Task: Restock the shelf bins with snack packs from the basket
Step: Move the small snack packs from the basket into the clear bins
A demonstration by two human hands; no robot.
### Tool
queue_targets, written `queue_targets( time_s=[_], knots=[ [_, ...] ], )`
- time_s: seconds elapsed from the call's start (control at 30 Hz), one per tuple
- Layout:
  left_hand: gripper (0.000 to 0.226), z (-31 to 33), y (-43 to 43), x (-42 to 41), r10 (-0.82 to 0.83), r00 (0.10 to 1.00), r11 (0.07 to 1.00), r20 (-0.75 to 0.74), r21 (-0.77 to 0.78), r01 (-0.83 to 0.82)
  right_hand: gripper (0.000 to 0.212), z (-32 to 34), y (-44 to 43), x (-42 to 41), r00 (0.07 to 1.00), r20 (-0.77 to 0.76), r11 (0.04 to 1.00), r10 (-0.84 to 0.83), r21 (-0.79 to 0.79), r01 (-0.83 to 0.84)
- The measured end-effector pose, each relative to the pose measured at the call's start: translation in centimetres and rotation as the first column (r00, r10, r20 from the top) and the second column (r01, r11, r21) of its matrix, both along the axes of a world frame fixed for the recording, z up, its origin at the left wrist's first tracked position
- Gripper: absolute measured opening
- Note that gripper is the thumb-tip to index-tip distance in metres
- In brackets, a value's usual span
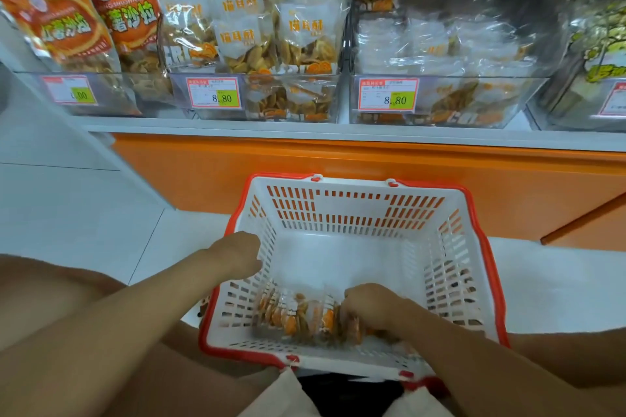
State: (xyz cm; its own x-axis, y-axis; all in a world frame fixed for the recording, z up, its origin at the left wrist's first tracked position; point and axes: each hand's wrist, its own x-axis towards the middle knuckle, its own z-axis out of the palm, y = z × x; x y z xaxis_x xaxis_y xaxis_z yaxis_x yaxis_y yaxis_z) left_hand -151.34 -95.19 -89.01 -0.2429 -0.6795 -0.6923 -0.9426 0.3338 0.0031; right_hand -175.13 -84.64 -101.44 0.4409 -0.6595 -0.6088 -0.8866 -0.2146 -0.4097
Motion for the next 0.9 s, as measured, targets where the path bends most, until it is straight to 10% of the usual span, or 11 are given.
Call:
queue_targets(
  time_s=[0.2, 0.43, 0.67, 0.9],
  knots=[
    [0.040, 0.9, -1.2, -1.0, 0.191, 0.965, 0.976, -0.179, 0.140, -0.168, 0.024, 4.1, -4.5, -1.8, 0.961, 0.149, 0.973, -0.231, 0.010, 0.233],
    [0.069, 4.8, -2.6, -3.7, 0.331, 0.810, 0.932, -0.484, 0.301, -0.201, 0.008, 13.5, -9.4, -3.5, 0.675, 0.480, 0.799, -0.560, 0.098, 0.593],
    [0.042, 8.7, -3.9, -5.9, 0.479, 0.489, 0.877, -0.729, 0.426, -0.223, 0.023, 21.2, -9.7, -3.7, 0.330, 0.719, 0.695, -0.611, 0.288, 0.659],
    [0.019, 14.8, -5.1, -6.8, 0.042, 0.598, 0.997, -0.800, -0.007, -0.080, 0.043, 27.3, -9.6, -5.2, 0.556, 0.669, 0.728, -0.493, -0.032, 0.685]
  ],
)
